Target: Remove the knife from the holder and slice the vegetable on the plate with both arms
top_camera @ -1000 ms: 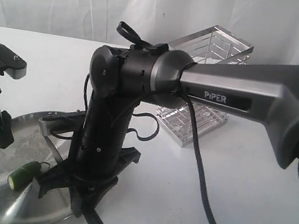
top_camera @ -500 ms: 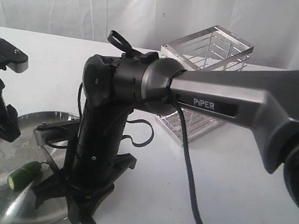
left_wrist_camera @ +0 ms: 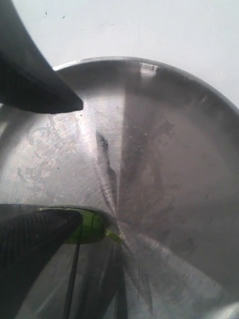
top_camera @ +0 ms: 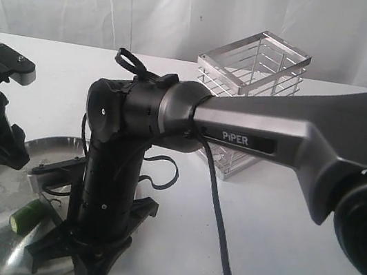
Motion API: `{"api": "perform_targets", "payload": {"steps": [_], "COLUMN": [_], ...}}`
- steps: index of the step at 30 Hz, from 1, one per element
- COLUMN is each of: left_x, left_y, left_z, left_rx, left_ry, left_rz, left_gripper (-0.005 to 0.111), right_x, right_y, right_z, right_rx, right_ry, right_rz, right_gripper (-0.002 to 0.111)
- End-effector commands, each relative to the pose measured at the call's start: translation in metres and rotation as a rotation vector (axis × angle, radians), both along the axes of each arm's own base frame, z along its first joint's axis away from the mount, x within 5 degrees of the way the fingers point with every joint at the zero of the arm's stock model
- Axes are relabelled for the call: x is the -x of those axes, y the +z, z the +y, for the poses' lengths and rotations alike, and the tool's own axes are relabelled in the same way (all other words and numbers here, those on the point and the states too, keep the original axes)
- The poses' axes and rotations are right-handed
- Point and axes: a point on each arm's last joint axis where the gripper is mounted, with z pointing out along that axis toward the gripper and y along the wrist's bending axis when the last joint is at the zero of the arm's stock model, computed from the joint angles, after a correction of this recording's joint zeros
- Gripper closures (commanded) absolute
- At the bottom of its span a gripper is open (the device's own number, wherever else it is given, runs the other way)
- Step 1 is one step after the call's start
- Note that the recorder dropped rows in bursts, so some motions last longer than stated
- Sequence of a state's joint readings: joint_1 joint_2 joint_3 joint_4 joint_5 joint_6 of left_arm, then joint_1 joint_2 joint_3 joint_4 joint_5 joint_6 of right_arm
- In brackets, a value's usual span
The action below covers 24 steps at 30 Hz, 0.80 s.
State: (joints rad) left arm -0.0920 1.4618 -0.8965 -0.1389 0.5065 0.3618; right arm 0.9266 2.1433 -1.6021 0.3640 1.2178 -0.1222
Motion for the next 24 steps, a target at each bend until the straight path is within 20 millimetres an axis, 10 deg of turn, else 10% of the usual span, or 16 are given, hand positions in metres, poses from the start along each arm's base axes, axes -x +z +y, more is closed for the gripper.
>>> {"api": "perform_targets", "payload": {"steps": [1,24], "left_x": [0.000,0.000], "left_y": [0.003,0.003], "left_z": [-0.002,-0.006], "left_rx": [0.033,0.090], "left_ry": [0.023,0.053], "left_rz": [-0.003,0.005], "left_gripper": [0.046,0.046], "right_x": [-0.001,-0.037], "right_y": [-0.004,0.000], "right_z": [0.001,0.030], "right_rx": [0.002,-0.059], "right_ry": [0.012,-0.017], "right_rz": [0.006,-0.099], "right_gripper": [0.106,0.106]}}
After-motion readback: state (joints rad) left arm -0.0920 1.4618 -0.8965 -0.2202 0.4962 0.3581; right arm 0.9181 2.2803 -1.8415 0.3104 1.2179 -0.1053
